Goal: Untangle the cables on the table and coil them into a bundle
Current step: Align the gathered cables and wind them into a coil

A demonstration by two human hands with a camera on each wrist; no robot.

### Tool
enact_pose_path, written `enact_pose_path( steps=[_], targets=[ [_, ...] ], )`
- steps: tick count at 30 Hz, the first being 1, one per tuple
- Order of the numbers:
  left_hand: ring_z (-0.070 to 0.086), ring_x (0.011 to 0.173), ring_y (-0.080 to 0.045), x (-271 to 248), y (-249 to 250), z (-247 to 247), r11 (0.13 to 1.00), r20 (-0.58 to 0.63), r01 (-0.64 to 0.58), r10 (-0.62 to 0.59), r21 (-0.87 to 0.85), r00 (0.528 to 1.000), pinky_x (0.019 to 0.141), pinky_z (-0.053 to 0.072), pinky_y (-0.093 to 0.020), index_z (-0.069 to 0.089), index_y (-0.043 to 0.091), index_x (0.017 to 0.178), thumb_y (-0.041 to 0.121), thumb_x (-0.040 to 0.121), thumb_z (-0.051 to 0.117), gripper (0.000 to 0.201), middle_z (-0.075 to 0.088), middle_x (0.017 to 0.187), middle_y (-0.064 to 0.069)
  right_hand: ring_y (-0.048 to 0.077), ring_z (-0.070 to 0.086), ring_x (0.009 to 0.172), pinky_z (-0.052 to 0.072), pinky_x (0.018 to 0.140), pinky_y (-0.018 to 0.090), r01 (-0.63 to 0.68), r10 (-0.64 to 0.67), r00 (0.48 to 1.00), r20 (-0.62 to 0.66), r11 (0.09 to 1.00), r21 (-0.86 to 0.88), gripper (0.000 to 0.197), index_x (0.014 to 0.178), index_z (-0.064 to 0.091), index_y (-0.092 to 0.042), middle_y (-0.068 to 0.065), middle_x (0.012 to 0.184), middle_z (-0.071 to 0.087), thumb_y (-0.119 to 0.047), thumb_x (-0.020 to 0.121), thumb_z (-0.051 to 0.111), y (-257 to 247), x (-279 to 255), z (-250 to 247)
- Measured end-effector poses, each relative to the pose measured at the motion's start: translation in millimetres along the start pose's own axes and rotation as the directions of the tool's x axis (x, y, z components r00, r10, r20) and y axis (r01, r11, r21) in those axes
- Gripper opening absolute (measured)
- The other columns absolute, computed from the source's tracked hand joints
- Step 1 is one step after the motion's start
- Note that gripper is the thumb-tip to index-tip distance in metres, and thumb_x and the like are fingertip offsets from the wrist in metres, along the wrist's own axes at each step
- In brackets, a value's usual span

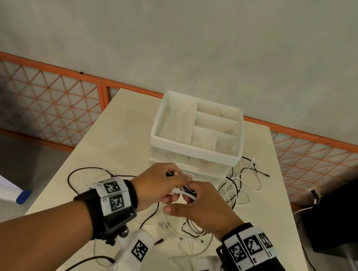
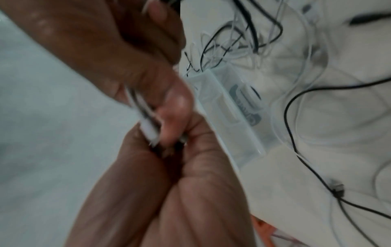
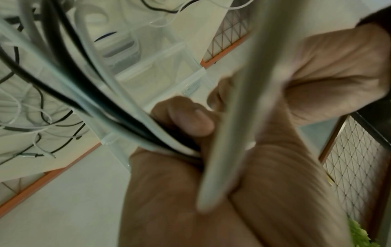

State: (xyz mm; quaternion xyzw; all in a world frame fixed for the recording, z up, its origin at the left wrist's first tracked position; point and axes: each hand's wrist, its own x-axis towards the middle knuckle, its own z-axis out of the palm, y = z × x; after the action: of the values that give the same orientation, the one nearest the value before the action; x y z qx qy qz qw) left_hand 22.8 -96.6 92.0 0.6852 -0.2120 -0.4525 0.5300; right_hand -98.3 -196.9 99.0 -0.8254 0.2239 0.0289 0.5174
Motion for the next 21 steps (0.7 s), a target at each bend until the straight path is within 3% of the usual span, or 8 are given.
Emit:
enact_pose_path(
  steps=[2, 4, 6, 9, 11, 13, 16, 21],
  targets=[
    [0.064, 0.077, -0.014, 3.0, 1.6, -8.9, 0.976, -0.104, -0.040, 0.064, 0.215, 0.993, 0.066, 0.050, -0.025, 0.060, 0.012, 0.103, 0.036, 0.089, 0.067, 0.029, 0.069, 0.096, -0.003, 0.006, 0.040, 0.045, 0.036, 0.047, 0.018, -0.050, 0.041, 0.997, -0.063, 0.987, -0.150, 0.029, 0.066, 0.053, -0.018, -0.008, 0.057, 0.047, -0.019, 0.073, 0.082, 3.1, 2.0, -4.7],
    [0.062, 0.090, -0.009, 0.1, 9.1, -10.6, 0.857, -0.204, -0.186, 0.316, 0.480, 0.927, 0.074, 0.048, -0.021, 0.060, 0.020, 0.102, 0.037, 0.090, 0.064, 0.021, 0.065, 0.101, 0.004, 0.007, 0.043, 0.045, 0.039, 0.046, 0.021, -0.054, 0.038, 0.997, -0.072, 0.967, -0.248, 0.024, 0.066, 0.049, -0.018, -0.006, 0.060, 0.050, -0.012, 0.075, 0.070, 2.6, 3.0, -5.5],
    [0.062, 0.095, -0.008, -8.2, 21.0, 4.1, 0.775, -0.059, -0.382, 0.472, 0.503, 0.880, 0.080, 0.050, -0.023, 0.062, 0.023, 0.102, 0.040, 0.093, 0.059, 0.020, 0.065, 0.103, 0.006, 0.001, 0.048, 0.053, 0.042, 0.056, 0.020, 0.055, -0.063, 0.998, -0.021, 0.958, -0.281, 0.022, 0.072, 0.054, -0.023, -0.011, 0.070, 0.055, -0.004, 0.078, 0.064, -5.5, 2.6, -1.9],
    [0.063, 0.094, -0.013, -16.1, 30.2, 32.9, 0.630, 0.142, -0.420, 0.443, 0.653, 0.885, 0.086, 0.051, -0.037, 0.060, 0.028, 0.103, 0.066, 0.093, 0.027, 0.051, 0.067, 0.100, 0.006, 0.000, 0.046, 0.083, 0.036, 0.077, 0.014, 0.178, -0.185, 0.983, 0.011, 0.928, -0.327, 0.020, 0.114, 0.064, -0.009, -0.001, 0.104, 0.060, -0.005, 0.098, 0.052, -21.5, 4.6, 1.8],
    [0.064, 0.088, -0.019, -9.4, 30.7, 31.8, 0.565, 0.088, -0.343, 0.428, 0.750, 0.900, 0.084, 0.051, -0.041, 0.057, 0.028, 0.101, 0.075, 0.089, 0.012, 0.066, 0.068, 0.093, 0.003, 0.014, 0.054, 0.090, 0.044, 0.081, 0.026, 0.212, -0.244, 0.967, -0.072, 0.930, -0.301, 0.019, 0.112, 0.065, -0.004, 0.010, 0.103, 0.063, -0.004, 0.099, 0.050, -26.5, 7.9, -1.2],
    [0.064, 0.079, -0.021, -3.0, 30.4, 21.3, 0.634, 0.041, -0.290, 0.376, 0.717, 0.926, 0.079, 0.052, -0.039, 0.054, 0.026, 0.091, 0.079, 0.086, 0.012, 0.068, 0.068, 0.082, 0.000, 0.017, 0.064, 0.076, 0.055, 0.069, 0.035, 0.229, -0.262, 0.955, -0.137, 0.949, -0.218, 0.010, 0.090, 0.066, -0.013, 0.004, 0.083, 0.068, -0.003, 0.089, 0.064, -23.6, 10.6, -10.1],
    [0.063, 0.065, -0.015, 1.5, 27.7, 6.4, 0.709, 0.078, -0.318, 0.350, 0.629, 0.934, 0.070, 0.049, -0.031, 0.061, 0.019, 0.072, 0.076, 0.088, 0.024, 0.069, 0.065, 0.064, 0.004, 0.010, 0.058, 0.057, 0.049, 0.055, 0.025, 0.202, -0.206, 0.959, -0.195, 0.979, -0.042, 0.021, 0.082, 0.065, -0.021, -0.009, 0.062, 0.062, -0.011, 0.075, 0.082, -9.2, 11.3, -24.9],
    [0.039, 0.035, -0.003, 0.8, 44.2, -25.2, 0.768, 0.056, -0.273, 0.296, 0.579, 0.953, 0.055, 0.037, -0.022, 0.069, 0.011, 0.064, 0.065, 0.090, 0.044, 0.065, 0.043, 0.036, 0.011, 0.016, 0.049, 0.052, 0.044, 0.057, 0.035, 0.003, -0.016, 0.922, -0.387, 0.999, -0.035, 0.021, 0.069, 0.067, -0.024, -0.005, 0.057, 0.057, -0.030, 0.075, 0.086, 37.6, 13.8, -50.4]
  ],
)
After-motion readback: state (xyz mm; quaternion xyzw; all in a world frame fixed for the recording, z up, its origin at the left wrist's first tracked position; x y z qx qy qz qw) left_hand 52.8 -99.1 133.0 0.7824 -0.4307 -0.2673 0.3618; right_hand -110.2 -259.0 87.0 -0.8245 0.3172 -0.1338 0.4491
